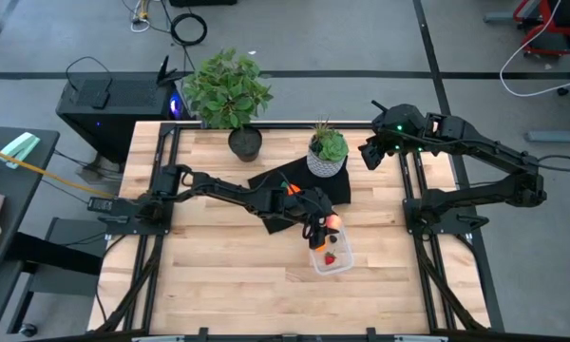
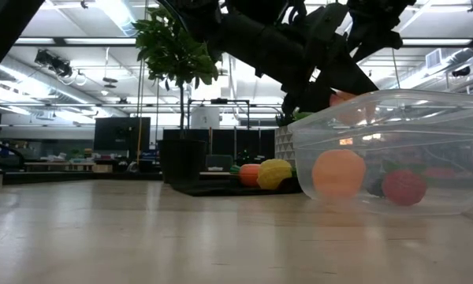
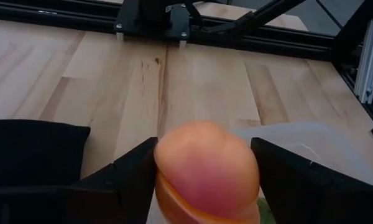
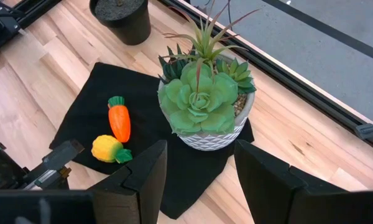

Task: Pick and placing Produce into tupperware
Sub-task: Put the peach into the transparent bin, then put the carrot into the transparent bin

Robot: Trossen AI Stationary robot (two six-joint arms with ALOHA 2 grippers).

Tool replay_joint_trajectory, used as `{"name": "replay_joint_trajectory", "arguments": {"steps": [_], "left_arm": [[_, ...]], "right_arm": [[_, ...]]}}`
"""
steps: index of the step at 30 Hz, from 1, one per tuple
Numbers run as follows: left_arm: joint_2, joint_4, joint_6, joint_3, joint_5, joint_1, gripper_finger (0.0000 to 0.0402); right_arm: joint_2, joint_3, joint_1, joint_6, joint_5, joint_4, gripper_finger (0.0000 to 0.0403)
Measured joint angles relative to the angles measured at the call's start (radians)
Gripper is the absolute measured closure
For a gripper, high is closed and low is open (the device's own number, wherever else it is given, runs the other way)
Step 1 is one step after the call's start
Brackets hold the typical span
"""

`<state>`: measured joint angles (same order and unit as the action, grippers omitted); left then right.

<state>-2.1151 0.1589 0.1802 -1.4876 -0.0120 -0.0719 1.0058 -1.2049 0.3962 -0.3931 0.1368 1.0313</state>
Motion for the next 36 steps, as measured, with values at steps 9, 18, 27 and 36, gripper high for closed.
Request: {"name": "replay_joint_trajectory", "arguments": {"steps": [9,18,27,36], "left_arm": [[0.000,-0.038,0.000,0.000,0.000,0.000,0.0132],[-0.024,-0.041,0.018,-0.001,-0.002,-0.012,0.0130],[0.015,0.025,-0.030,0.000,-0.001,-0.013,0.0130],[0.140,-0.230,-0.016,-0.002,0.096,0.092,0.0129]], "right_arm": [[0.000,0.000,0.000,0.000,0.000,0.000,0.0208],[0.000,0.000,0.000,0.000,0.000,0.000,0.0208],[0.000,0.000,0.000,0.000,0.000,0.001,0.0208],[0.000,0.000,0.000,0.003,0.000,0.006,0.0208]]}}
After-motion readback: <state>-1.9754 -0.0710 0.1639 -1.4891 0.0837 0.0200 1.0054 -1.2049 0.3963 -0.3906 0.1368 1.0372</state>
